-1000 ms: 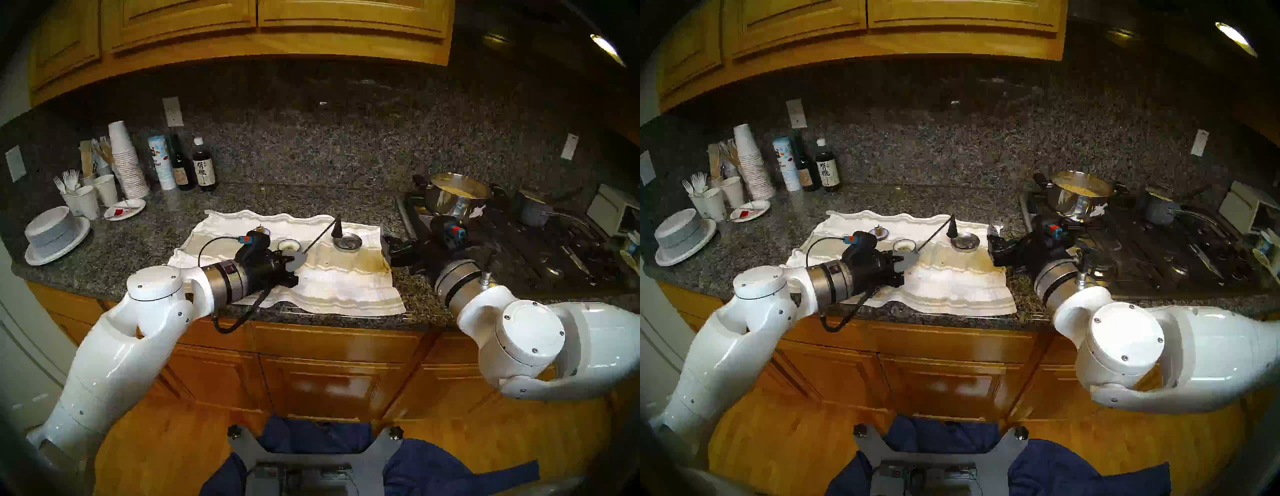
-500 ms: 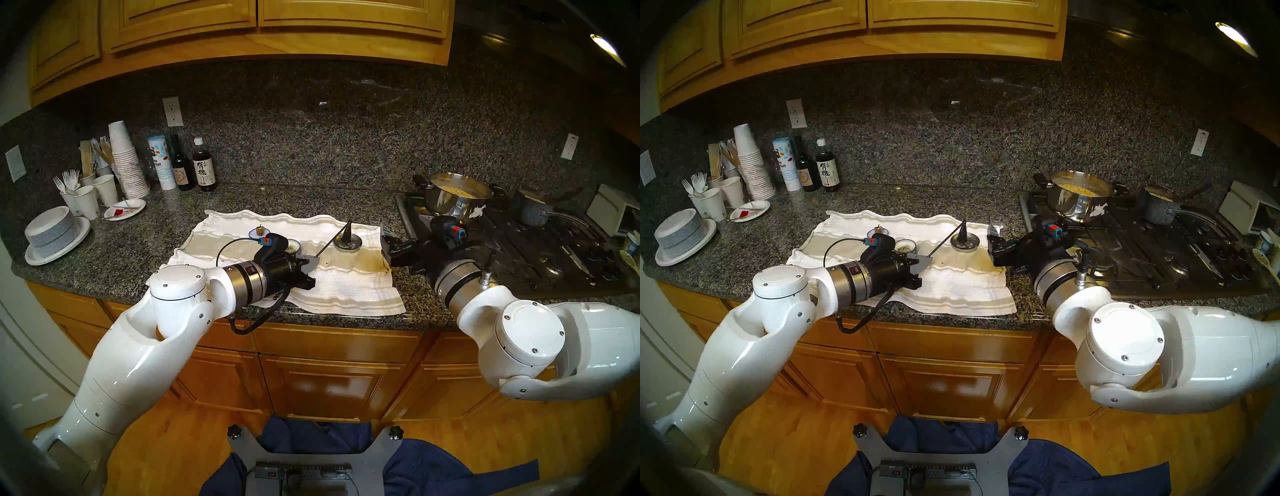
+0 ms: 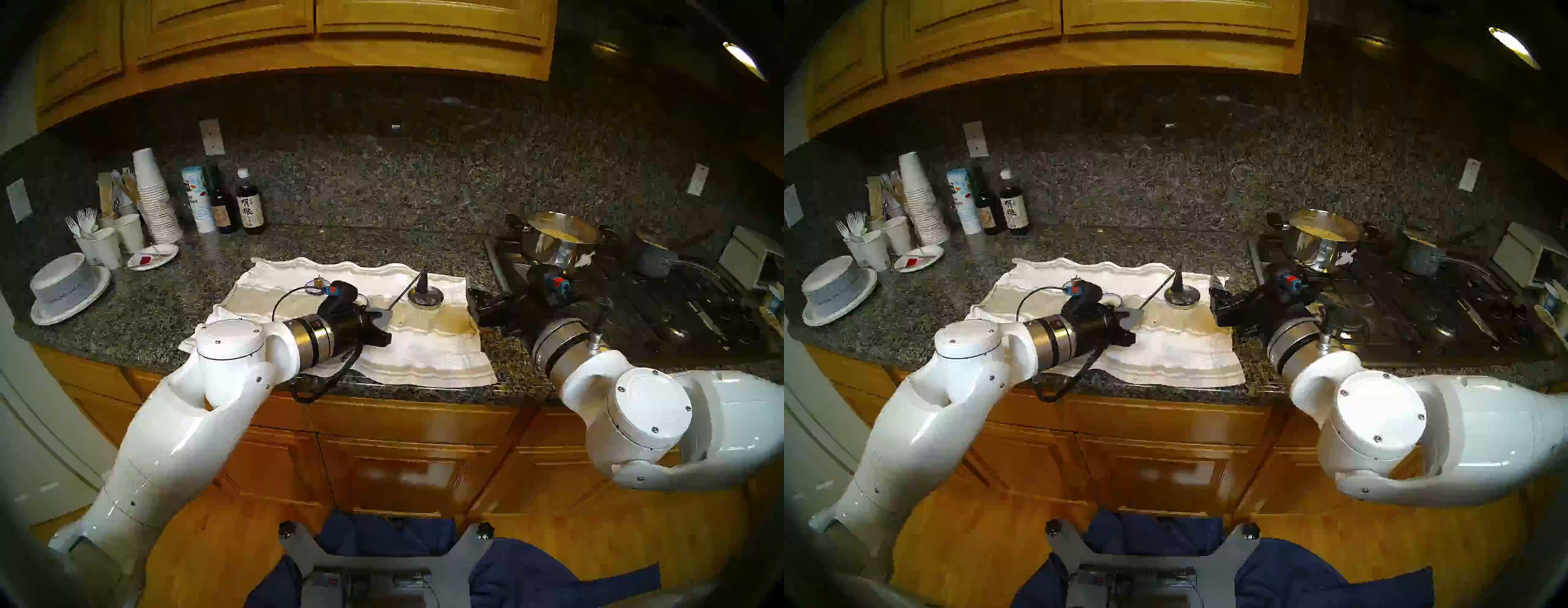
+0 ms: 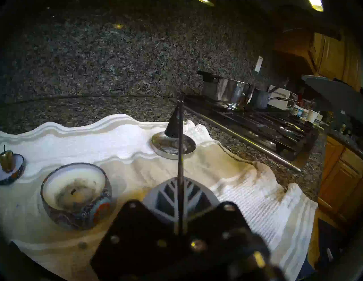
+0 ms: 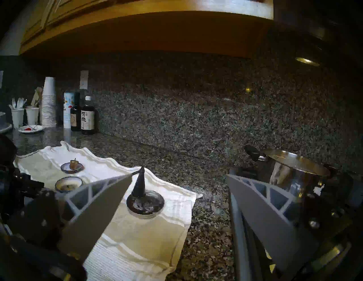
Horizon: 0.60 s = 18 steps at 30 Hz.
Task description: Put out candle flame
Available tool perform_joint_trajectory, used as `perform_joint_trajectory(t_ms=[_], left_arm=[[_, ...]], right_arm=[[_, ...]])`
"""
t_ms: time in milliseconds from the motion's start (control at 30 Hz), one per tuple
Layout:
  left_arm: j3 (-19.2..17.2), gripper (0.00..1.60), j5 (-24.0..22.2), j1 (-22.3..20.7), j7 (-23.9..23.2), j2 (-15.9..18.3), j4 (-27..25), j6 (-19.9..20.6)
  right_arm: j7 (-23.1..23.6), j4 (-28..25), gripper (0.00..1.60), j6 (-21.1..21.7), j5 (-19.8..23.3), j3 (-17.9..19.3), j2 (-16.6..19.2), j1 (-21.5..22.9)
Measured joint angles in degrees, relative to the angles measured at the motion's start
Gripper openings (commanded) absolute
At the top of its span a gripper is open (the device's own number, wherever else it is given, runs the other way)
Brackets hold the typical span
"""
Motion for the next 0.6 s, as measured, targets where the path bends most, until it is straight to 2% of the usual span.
perform_joint_trajectory(t_ms=[567,600], left_arm=[[1.04,0.0,-0.82,-1.42,0.46,-1.53,2.11,2.11],[1.05,0.04,-0.82,-1.44,0.42,-1.53,2.12,2.13]], right_arm=[[0.0,0.0,1.6,0.0,0.0,0.0,0.0,0.0],[0.0,0.0,1.6,0.0,0.0,0.0,0.0,0.0]])
